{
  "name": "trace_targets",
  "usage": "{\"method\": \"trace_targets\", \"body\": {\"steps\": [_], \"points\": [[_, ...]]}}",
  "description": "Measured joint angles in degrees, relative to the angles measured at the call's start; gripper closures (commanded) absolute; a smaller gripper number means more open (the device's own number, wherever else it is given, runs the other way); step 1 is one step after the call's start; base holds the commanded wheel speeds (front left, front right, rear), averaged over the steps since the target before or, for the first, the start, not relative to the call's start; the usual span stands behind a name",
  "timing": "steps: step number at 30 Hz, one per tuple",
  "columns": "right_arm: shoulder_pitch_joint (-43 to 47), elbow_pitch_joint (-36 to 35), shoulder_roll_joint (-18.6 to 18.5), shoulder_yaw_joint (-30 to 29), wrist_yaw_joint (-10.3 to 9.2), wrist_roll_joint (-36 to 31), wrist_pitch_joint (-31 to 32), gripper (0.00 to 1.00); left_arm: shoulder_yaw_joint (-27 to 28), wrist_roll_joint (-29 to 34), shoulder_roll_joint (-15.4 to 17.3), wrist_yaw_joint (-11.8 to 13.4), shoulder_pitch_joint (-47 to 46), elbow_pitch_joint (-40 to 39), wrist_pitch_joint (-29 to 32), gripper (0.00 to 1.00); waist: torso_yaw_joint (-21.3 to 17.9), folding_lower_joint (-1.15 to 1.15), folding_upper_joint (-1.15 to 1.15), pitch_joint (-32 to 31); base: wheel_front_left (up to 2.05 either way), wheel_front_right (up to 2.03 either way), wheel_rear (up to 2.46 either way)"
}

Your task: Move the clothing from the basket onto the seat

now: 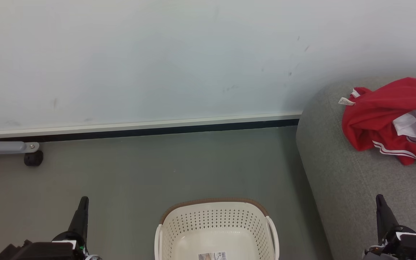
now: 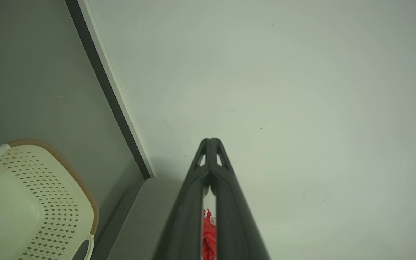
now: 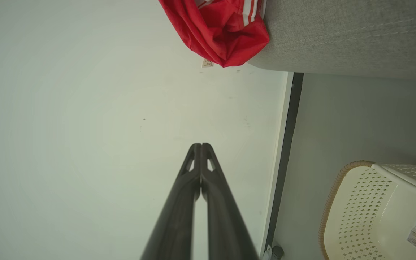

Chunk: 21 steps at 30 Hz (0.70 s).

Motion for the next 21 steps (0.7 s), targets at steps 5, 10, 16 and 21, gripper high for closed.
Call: {"method": "trace_targets", "body": {"steps": [5,10,16,21], "points": [[0.00,0.00,0.00,0.00,0.00,0.00,0.00,1.00,0.00,0.00,0.00,0.00,0.00,0.00,0.00,1.00,0.00,0.00,0.00,0.00,0.00,0.00,0.00],[0.00,0.00,0.00,0.00,0.00,0.00,0.00,1.00,0.00,0.00,0.00,0.00,0.00,0.00,0.00,1.00,0.00,0.00,0.00,0.00,0.00,0.00,0.00],[0.00,-0.01,0.00,0.00,0.00,0.01,0.00,1.00,0.00,0.00,0.00,0.00,0.00,0.00,0.00,1.00,0.00,0.00,0.00,0.00,0.00,0.00,0.00],[0.00,-0.01,0.00,0.00,0.00,0.01,0.00,1.00,0.00,0.00,0.00,0.00,0.00,-0.01,0.00,1.00,0.00,0.00,0.00,0.00,0.00,0.00,0.00]]}}
